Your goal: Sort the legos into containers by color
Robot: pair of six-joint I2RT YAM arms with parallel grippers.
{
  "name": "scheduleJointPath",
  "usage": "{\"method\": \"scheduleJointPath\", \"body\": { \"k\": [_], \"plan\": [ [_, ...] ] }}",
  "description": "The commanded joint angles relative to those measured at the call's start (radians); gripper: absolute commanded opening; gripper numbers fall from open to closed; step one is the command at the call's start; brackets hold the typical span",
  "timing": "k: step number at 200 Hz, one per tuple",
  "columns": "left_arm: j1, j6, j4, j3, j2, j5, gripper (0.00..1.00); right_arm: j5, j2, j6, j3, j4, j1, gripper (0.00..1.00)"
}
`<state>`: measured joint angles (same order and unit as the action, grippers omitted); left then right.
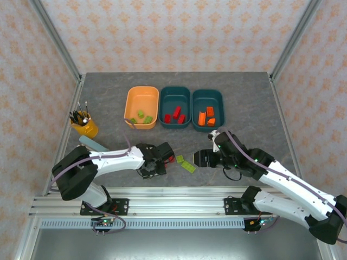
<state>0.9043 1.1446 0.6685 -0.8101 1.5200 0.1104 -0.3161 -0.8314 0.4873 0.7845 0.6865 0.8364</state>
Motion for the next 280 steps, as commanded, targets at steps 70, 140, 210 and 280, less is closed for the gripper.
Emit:
{"method": "scheduleJointPath", "body": {
  "k": [70, 140, 210, 280],
  "plan": [
    [-0.028, -0.043, -0.001, -0.021, 0.018, -0.075, 0.29, -0.030, 0.001, 0.027, -0.008, -0.042, 0.002, 0.68],
    [-0.078, -0.130, 0.348, -0.244, -0.202, -0.157, 0.24, 0.040, -0.050, 0.003, 0.185, -0.017, 0.003, 0.67],
    [-0.470, -0.443, 0.439, -0.641, -0.066, -0.055, 0.25, 0.172, -0.326, 0.010, 0.471, -0.141, -0.016, 0.76],
    [-0.633, -0.604, 0.428, -0.919, 0.325, -0.021, 0.25, 0.061, -0.609, 0.093, 0.625, -0.166, -0.098, 1.00]
  ]
}}
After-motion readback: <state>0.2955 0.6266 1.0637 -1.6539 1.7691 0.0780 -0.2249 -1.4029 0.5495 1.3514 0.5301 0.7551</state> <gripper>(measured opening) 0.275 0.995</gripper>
